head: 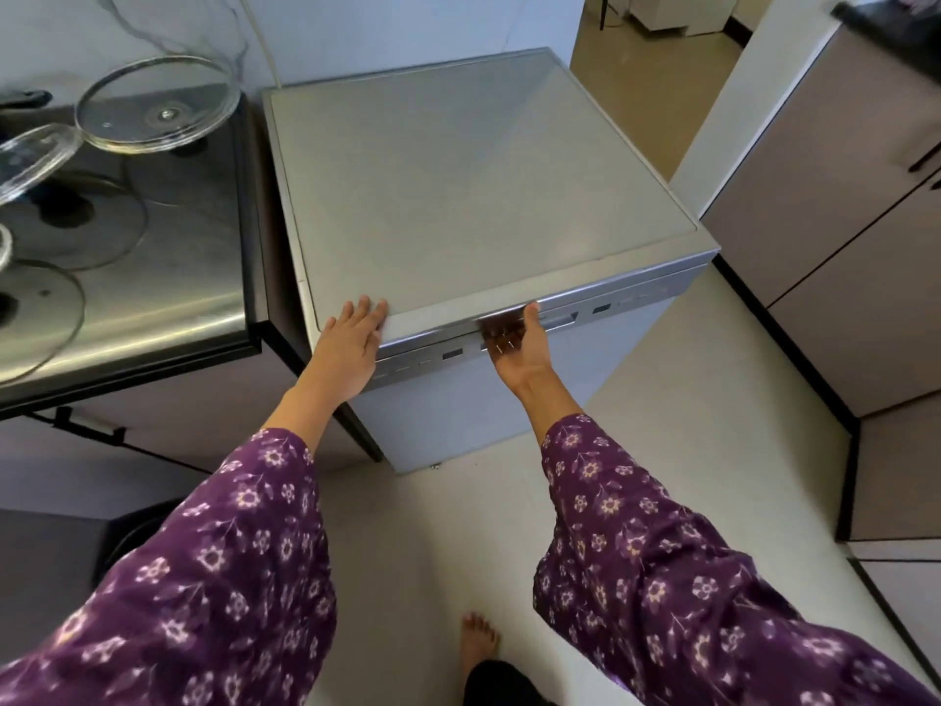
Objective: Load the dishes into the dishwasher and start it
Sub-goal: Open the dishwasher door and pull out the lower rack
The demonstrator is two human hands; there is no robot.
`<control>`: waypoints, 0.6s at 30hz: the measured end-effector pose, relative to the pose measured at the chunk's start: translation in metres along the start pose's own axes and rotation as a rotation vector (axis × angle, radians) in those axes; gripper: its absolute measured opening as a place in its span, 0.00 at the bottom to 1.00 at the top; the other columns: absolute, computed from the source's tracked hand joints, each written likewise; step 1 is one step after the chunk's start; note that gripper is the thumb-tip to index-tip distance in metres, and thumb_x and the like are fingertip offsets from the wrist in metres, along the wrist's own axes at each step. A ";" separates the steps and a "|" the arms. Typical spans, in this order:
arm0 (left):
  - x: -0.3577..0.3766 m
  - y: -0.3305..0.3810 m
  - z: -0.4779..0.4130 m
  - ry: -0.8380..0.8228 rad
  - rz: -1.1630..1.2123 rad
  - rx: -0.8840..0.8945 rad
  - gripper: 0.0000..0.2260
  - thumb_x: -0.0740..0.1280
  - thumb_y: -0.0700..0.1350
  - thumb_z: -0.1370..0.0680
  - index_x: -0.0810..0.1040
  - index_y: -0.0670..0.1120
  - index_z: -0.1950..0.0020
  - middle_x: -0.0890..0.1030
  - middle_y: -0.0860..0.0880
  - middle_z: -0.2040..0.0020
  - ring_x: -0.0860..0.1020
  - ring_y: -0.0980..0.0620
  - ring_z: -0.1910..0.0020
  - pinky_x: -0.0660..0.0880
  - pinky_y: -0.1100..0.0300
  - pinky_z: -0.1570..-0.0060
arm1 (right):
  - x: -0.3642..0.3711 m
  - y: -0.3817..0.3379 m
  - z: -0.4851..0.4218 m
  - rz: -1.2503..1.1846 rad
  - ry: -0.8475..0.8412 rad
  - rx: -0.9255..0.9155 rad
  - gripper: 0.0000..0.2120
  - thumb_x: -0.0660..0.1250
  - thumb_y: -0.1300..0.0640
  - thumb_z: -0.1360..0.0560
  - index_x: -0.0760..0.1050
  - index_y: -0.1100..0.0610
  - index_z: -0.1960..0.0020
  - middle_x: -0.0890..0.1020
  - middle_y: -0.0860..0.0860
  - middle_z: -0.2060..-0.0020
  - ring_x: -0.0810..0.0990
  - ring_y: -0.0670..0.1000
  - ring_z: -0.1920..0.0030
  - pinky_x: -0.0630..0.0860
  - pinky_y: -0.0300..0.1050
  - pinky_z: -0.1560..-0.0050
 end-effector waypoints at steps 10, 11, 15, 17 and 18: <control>-0.001 -0.005 -0.003 0.018 0.103 0.000 0.20 0.48 0.42 0.16 0.55 0.48 0.23 0.51 0.45 0.22 0.47 0.46 0.23 0.44 0.53 0.27 | -0.004 0.003 -0.008 0.037 -0.037 -0.037 0.20 0.61 0.44 0.22 0.71 0.59 0.41 0.78 0.54 0.57 0.77 0.53 0.58 0.77 0.46 0.51; -0.001 -0.005 -0.003 0.011 0.105 -0.001 0.20 0.48 0.42 0.16 0.55 0.48 0.23 0.51 0.45 0.22 0.46 0.46 0.23 0.44 0.53 0.27 | -0.004 0.004 -0.010 0.044 -0.038 -0.046 0.20 0.61 0.43 0.22 0.71 0.59 0.41 0.78 0.55 0.57 0.77 0.53 0.58 0.76 0.48 0.50; -0.001 -0.005 -0.004 0.008 0.110 -0.007 0.20 0.48 0.42 0.16 0.54 0.49 0.23 0.50 0.46 0.22 0.46 0.46 0.23 0.43 0.54 0.27 | -0.005 0.005 -0.016 0.031 -0.028 -0.075 0.20 0.61 0.43 0.22 0.72 0.59 0.41 0.78 0.55 0.56 0.77 0.54 0.56 0.73 0.52 0.40; -0.001 -0.005 -0.003 0.012 0.111 -0.006 0.20 0.48 0.42 0.16 0.54 0.49 0.23 0.50 0.46 0.22 0.46 0.46 0.23 0.43 0.54 0.27 | -0.005 0.006 -0.017 0.010 -0.010 -0.088 0.21 0.62 0.43 0.23 0.71 0.59 0.41 0.78 0.55 0.56 0.77 0.54 0.57 0.74 0.50 0.41; -0.002 -0.005 -0.004 0.011 0.111 -0.006 0.20 0.48 0.42 0.16 0.54 0.49 0.23 0.50 0.46 0.22 0.46 0.46 0.23 0.43 0.54 0.27 | -0.005 0.007 -0.017 -0.002 0.000 -0.092 0.21 0.63 0.43 0.23 0.71 0.59 0.40 0.78 0.55 0.56 0.77 0.53 0.57 0.74 0.50 0.42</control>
Point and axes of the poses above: each hand's wrist, its own z-axis away from the middle knuckle, its own x-axis out of the palm, y = z × x, the point moved 6 cm from there along -z, towards the middle knuckle
